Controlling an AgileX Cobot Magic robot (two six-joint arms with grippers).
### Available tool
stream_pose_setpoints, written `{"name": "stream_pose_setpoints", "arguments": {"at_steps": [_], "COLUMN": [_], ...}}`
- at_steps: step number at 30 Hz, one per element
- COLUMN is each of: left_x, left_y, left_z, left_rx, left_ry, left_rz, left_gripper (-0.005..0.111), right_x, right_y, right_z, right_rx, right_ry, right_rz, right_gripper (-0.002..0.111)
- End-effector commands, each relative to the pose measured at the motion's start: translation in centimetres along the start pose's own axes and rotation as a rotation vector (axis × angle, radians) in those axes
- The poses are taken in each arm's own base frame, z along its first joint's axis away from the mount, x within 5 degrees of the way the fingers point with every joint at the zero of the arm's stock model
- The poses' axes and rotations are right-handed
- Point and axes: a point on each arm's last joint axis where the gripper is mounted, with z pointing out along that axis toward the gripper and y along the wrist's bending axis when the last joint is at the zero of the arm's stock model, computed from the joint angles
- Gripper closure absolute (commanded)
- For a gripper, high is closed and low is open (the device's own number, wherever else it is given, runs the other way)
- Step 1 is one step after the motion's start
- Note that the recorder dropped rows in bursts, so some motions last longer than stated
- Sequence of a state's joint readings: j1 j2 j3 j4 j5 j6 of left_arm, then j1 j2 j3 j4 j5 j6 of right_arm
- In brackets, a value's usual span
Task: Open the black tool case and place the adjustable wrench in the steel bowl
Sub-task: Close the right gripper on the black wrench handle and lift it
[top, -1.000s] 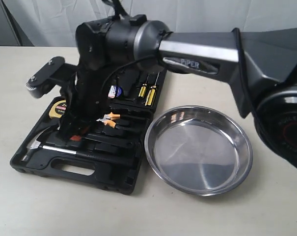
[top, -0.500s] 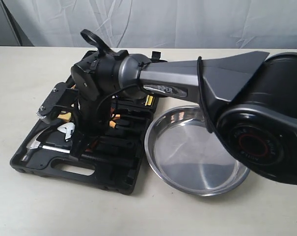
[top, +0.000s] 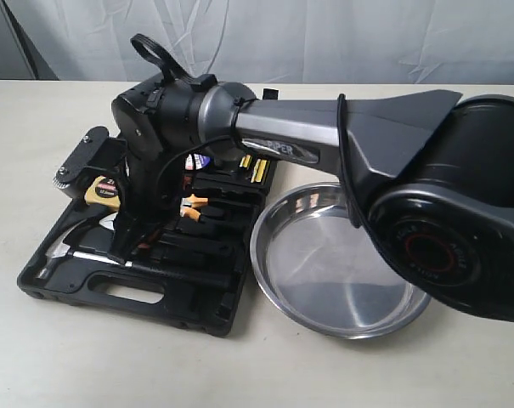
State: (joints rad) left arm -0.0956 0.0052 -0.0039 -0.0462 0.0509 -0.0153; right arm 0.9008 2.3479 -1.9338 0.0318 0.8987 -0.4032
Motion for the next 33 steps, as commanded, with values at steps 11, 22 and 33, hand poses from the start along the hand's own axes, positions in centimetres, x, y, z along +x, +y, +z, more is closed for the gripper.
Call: {"name": "stream_pose_setpoints", "arguments": {"at_steps": [11, 22, 33], "left_x": [0.1, 0.1, 0.1], "left_y": [0.0, 0.0, 0.0], "left_z": [0.0, 0.0, 0.0], "left_rx": [0.006, 0.006, 0.006], "left_ry": [0.0, 0.0, 0.0], "left_rz": [0.006, 0.006, 0.006], "left_gripper": [0.107, 0.107, 0.107], "right_x": [1.7, 1.9, 2.0], "right_y": [0.1, -0.4, -0.3], "right_z": [4.6, 4.6, 5.0], "right_rx": [-0.02, 0.037, 0.03], "right_ry": [0.107, 0.118, 0.123], "right_rz": [0.013, 0.072, 0.076], "right_gripper": [0.062, 0.051, 0.067]}}
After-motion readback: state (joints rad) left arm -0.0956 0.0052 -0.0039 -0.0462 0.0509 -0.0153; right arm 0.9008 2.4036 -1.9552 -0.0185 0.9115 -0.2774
